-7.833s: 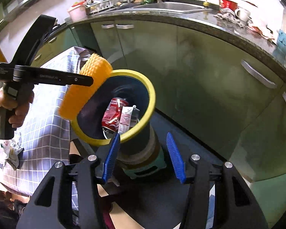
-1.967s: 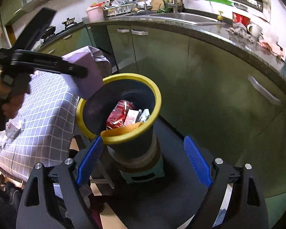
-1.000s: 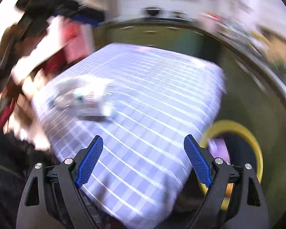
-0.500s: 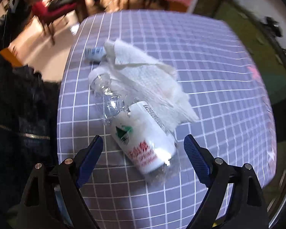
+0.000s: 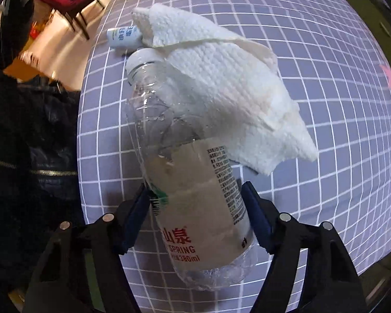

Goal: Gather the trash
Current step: 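Carry the water bottle over the bin and open the right gripper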

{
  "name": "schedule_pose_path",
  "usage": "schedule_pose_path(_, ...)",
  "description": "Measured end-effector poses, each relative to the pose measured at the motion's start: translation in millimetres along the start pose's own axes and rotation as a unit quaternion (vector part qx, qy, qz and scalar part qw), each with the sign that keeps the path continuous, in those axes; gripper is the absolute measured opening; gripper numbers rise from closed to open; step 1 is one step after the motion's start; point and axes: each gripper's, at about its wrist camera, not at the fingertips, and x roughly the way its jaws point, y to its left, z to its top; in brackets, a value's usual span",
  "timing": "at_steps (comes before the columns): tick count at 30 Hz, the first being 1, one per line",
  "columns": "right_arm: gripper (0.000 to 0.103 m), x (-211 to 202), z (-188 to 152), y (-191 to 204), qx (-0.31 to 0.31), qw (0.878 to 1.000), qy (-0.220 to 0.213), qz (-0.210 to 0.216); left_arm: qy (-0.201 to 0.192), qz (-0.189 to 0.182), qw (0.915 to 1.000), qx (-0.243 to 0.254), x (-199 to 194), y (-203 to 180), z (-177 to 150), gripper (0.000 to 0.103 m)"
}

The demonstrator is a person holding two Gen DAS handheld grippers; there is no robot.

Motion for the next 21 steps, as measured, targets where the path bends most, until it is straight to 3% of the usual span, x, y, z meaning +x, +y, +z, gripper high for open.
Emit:
schedule_pose_path(5, 0.065, -2, -33, 5, 0.048, 0.998, -0.036, -0.001, 0.001, -0.005, 1.0, -0.003, 1, 2, -3, 0.087)
schedule_pose_path(12, 0.057, -3, -86, 20, 0.086, 0.995, -0.045, -0.028, 0.002, -0.011, 0.9999, 0.002, 3, -2, -4, 0.087)
schedule_pose_path(21, 0.056, -10, -160, 29, 0.173, 0.977, -0.094, -0.084, 0.009, -0.024, 0.9996, 0.011, 12, -13, -3, 0.087)
